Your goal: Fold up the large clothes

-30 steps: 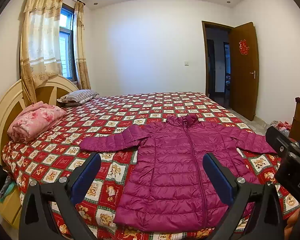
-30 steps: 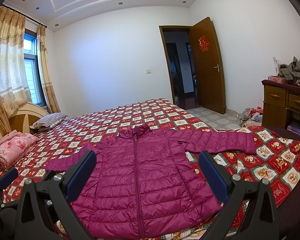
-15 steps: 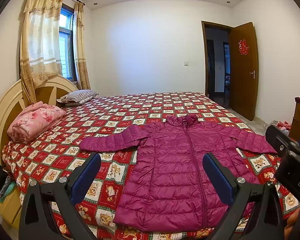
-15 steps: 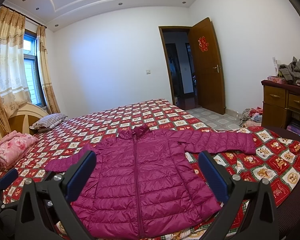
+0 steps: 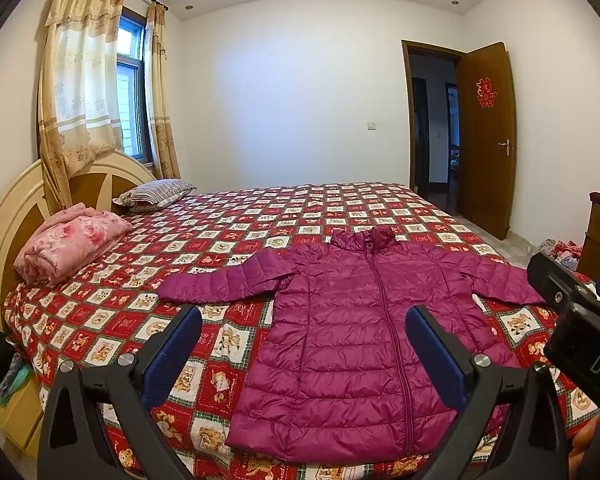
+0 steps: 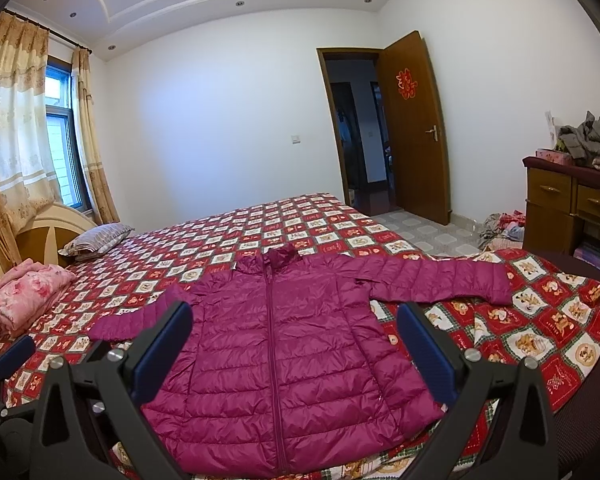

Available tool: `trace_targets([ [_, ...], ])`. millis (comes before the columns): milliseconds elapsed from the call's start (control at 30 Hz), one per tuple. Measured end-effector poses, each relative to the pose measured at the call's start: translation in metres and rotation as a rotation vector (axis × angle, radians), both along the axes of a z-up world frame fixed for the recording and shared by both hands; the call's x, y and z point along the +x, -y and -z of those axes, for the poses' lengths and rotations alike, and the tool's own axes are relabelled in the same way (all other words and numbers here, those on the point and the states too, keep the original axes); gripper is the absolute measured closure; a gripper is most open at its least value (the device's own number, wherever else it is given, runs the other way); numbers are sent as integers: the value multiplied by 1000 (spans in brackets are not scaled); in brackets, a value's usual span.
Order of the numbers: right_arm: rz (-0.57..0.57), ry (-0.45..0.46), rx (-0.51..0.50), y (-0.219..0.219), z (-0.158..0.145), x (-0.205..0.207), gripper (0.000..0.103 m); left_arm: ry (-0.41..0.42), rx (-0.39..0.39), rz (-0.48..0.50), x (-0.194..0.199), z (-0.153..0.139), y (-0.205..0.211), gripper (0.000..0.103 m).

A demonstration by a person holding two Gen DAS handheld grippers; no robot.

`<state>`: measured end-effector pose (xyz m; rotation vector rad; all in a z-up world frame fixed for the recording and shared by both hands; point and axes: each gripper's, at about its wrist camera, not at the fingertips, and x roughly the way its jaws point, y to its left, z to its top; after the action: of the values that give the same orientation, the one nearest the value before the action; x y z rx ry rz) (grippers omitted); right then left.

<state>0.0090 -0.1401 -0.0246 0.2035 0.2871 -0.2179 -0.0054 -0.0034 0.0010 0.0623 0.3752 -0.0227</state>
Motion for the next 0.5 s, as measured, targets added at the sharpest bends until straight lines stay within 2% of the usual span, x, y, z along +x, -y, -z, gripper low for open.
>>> trace_targets([
  [500, 20, -91, 30, 16, 15, 22, 0, -43, -5, 17, 20, 12, 2, 1],
])
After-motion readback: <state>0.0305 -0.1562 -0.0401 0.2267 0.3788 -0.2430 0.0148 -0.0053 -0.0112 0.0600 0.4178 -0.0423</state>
